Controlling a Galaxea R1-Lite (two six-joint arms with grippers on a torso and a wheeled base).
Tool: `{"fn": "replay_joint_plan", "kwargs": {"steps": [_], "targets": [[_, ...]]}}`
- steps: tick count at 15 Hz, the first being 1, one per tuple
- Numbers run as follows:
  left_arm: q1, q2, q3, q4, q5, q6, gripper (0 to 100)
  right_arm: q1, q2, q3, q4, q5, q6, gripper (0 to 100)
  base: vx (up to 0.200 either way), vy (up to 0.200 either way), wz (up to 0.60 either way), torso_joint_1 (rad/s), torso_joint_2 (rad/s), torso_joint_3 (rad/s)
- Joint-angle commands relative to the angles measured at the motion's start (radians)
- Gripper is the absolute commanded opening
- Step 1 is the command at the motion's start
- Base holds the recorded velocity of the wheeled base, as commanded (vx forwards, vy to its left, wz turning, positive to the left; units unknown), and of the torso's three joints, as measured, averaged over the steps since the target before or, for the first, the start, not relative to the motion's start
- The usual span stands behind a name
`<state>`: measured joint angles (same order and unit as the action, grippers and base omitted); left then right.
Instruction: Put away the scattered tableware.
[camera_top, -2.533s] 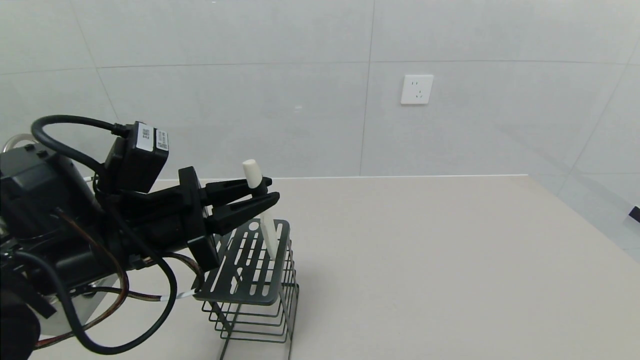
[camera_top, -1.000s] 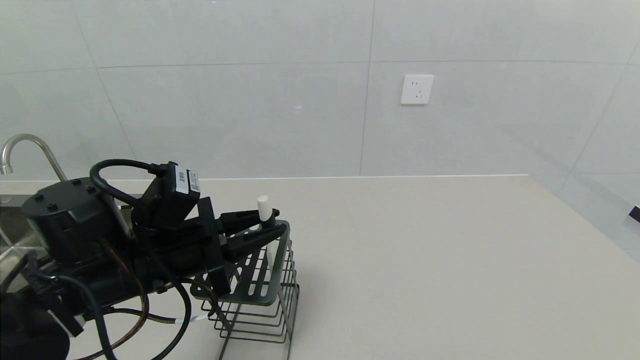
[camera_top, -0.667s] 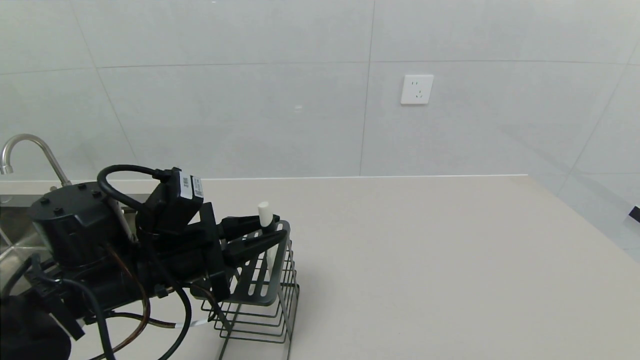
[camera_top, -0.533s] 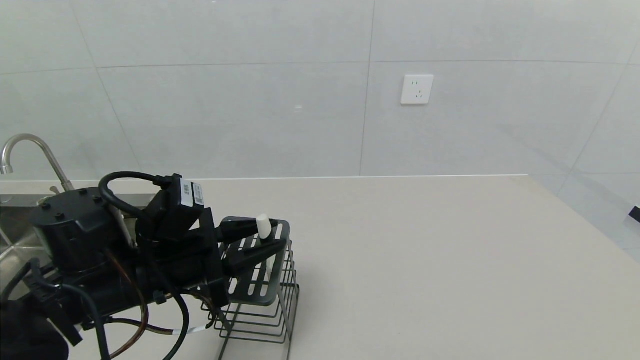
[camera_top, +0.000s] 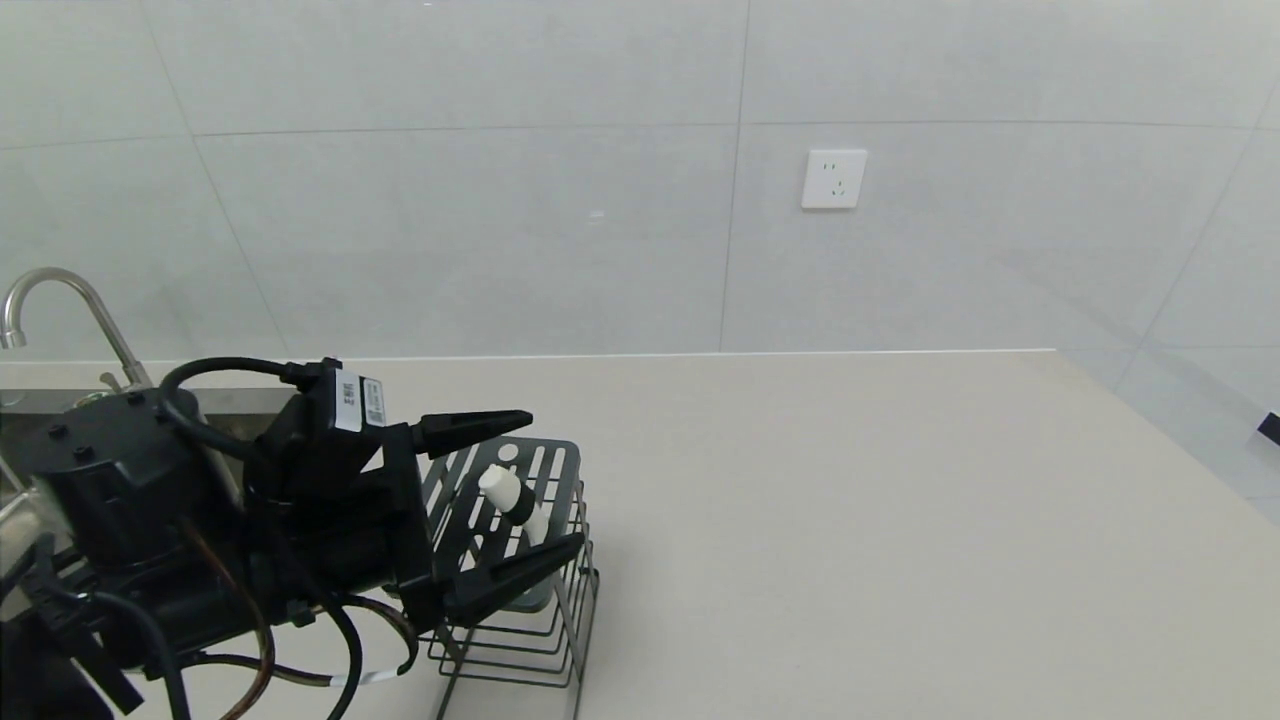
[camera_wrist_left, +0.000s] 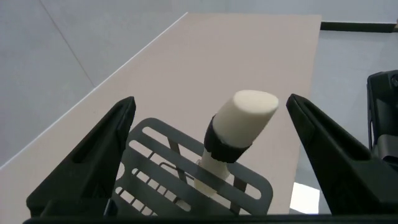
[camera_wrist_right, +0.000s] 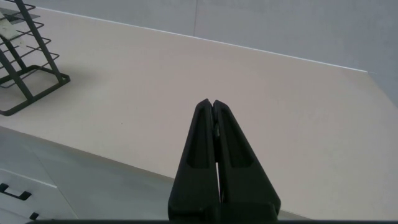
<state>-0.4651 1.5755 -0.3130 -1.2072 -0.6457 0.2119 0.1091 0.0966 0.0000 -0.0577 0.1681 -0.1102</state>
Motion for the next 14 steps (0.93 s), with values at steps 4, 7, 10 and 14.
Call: {"fn": "replay_joint_plan", "kwargs": {"steps": [4,7,10,14], "targets": [[-0.003,-0.095,0.055,-0.002,0.000,0.000,100,0.001,0.002,0.000,-0.001,-0.001,0.000,0,0.000,0.000,0.00,0.000,0.00,0.000],[-0.003,-0.193,0.060,0.000,0.001,-0.008,100,0.001,0.002,0.000,-0.001,-0.002,0.001,0,0.000,0.000,0.00,0.000,0.00,0.000],[0.010,-0.295,0.101,0.003,0.001,-0.011,100,0.000,0.002,0.000,-0.001,-0.005,0.003,0,0.000,0.000,0.00,0.000,0.00,0.000],[0.071,-0.451,0.184,0.012,0.009,-0.012,100,0.001,0.002,0.000,-0.001,-0.005,0.006,0,0.000,0.000,0.00,0.000,0.00,0.000]]}}
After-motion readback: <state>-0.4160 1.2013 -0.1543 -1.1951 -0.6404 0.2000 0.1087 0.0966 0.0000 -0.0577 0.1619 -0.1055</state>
